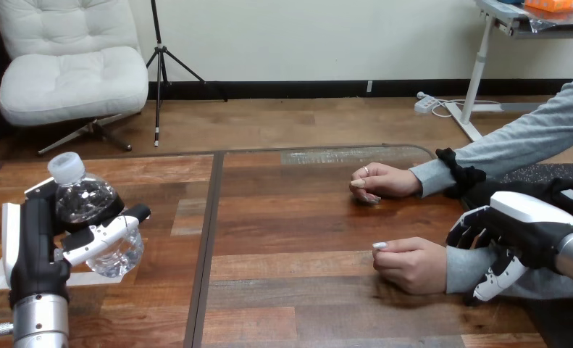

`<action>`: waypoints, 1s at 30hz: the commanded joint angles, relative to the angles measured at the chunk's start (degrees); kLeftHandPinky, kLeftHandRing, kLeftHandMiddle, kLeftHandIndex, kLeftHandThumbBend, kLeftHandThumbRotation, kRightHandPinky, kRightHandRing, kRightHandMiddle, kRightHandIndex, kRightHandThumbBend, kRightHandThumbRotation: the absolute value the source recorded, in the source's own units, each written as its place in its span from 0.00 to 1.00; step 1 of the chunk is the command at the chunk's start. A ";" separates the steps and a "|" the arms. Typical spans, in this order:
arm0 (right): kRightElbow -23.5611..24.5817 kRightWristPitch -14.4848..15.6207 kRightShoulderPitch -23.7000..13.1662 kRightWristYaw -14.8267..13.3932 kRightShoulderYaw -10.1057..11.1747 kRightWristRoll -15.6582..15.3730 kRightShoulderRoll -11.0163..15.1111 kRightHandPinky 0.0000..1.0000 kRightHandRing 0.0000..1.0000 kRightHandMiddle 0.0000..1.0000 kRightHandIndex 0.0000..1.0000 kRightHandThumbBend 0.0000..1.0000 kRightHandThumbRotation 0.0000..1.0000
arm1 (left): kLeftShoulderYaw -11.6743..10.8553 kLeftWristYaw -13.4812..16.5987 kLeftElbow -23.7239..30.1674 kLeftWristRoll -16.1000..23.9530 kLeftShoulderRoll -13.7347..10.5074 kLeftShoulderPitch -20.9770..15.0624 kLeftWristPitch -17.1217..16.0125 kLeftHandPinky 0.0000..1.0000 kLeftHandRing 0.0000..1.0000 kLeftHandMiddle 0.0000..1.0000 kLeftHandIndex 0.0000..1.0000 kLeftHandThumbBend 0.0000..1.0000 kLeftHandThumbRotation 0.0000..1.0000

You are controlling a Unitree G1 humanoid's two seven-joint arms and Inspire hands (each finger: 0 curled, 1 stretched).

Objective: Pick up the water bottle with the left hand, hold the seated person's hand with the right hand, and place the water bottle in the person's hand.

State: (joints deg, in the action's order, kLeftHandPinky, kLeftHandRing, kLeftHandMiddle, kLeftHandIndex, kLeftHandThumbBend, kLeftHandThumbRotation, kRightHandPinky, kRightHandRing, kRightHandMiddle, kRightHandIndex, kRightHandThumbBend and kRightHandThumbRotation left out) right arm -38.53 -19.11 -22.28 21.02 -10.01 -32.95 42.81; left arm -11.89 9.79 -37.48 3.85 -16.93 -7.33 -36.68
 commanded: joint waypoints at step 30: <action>1.40 -1.10 -4.99 1.63 -2.37 -0.77 1.33 0.60 0.73 0.75 0.74 1.00 0.28 | -0.84 -0.28 3.77 -1.72 0.16 -2.94 -3.06 0.26 0.30 0.35 0.37 0.72 0.00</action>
State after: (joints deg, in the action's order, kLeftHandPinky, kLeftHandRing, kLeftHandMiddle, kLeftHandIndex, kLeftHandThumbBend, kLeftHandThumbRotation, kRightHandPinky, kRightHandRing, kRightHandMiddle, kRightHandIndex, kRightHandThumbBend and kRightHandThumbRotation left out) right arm -38.53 -19.01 -22.83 23.06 -11.96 -34.08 42.86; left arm -12.26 9.17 -37.48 2.44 -16.91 -7.30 -38.19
